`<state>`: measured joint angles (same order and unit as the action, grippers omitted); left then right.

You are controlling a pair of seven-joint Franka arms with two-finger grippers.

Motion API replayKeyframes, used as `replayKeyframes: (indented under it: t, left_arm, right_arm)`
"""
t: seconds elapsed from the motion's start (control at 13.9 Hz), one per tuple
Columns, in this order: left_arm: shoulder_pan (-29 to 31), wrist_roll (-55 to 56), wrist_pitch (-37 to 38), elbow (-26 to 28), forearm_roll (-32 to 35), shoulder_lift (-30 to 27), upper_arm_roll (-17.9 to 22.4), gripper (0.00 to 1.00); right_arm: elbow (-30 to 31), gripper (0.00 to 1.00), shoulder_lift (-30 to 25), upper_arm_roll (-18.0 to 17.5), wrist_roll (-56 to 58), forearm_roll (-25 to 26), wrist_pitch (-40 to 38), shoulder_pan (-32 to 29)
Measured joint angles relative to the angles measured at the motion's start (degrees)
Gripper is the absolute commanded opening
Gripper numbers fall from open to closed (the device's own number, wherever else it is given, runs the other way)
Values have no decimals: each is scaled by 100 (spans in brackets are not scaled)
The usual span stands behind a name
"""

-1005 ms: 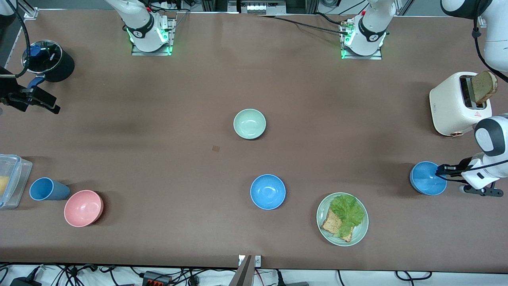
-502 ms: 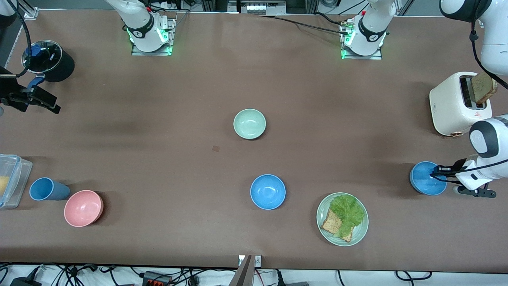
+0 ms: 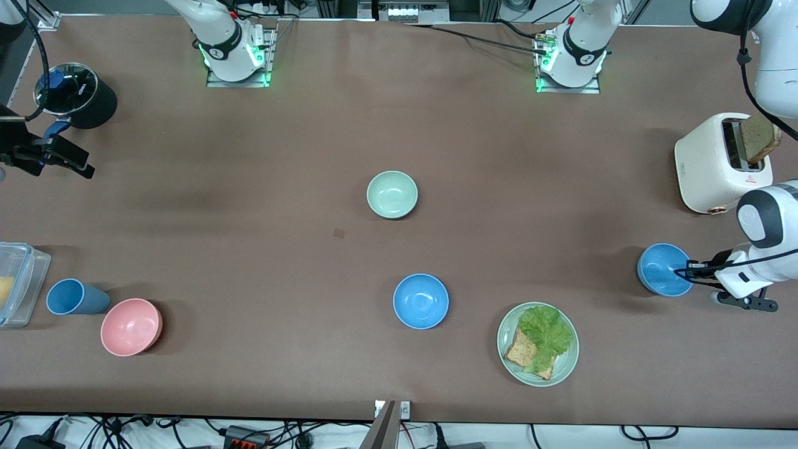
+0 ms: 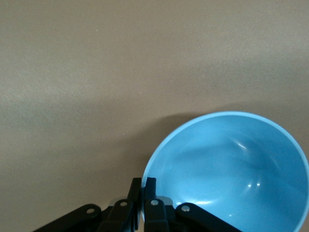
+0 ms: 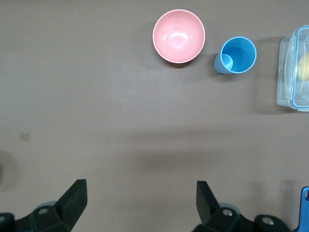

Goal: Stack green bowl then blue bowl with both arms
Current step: 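Lift the blue bowl with the left gripper toward the green bowl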

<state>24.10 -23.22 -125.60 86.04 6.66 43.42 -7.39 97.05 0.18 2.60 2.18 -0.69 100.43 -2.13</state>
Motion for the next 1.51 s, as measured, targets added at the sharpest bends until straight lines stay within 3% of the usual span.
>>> replayKeyframes:
  t: [0.43,0.93,1.22,1.36,1.51]
  left_arm:
    - [14,-16,281,-74,-5,-18,-130,0]
    - [-25,-16,1728,-213,-5,-700,-830,0]
    - [-29,223,2496,-216,-63,-1090,-1458,0]
    - [-26,947,2841,-219,-200,-1236,-1843,0]
    - [-28,2135,3036,-231,-233,-1347,-2489,0]
  right_arm:
    - [0,100,-5,-5,40,1,-4,0]
    - [0,100,-5,-6,41,1,-132,0]
    - [0,100,-5,-6,41,1,-131,0]
    - [0,100,-5,-6,41,1,-131,0]
    - [0,100,-6,-6,41,1,-131,-1]
